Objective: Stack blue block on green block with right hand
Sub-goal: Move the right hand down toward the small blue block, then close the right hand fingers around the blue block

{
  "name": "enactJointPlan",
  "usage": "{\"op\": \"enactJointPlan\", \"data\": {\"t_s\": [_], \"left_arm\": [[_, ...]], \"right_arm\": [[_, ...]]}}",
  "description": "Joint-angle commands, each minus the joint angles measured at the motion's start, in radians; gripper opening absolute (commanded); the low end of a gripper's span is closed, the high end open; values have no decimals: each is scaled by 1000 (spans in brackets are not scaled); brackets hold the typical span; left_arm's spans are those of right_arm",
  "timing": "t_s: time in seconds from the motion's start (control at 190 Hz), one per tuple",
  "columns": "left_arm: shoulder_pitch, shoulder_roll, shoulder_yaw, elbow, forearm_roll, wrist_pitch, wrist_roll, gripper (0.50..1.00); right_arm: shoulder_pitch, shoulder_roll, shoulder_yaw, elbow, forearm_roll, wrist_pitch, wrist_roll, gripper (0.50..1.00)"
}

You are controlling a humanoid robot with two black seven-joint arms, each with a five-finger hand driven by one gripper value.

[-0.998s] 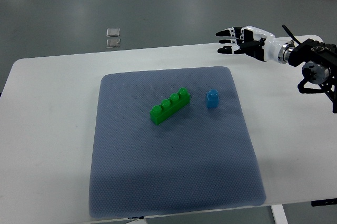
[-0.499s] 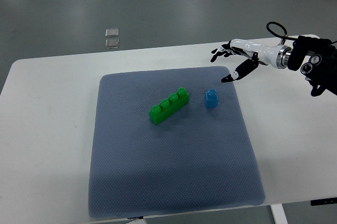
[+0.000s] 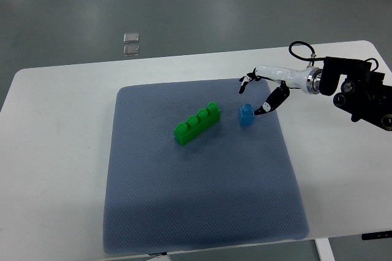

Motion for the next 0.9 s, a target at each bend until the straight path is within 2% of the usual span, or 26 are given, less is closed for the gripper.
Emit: {"op": "enactJointPlan", "data": {"t_s": [0.0,0.079,0.215,0.893], "left_arm": [[0,0,0,0,0,0,0,1000],[0,0,0,0,0,0,0,1000],[0,0,0,0,0,0,0,1000],[0,0,0,0,0,0,0,1000]], "right_arm": [[-1,7,-2,2,-3,-15,-2,907],[-8,7,-2,2,-6,-37,-3,905],[-18,12,-7,1,-6,-64,-48,905],[-38,53,-30,-6,-9,-66,-49,889]]}}
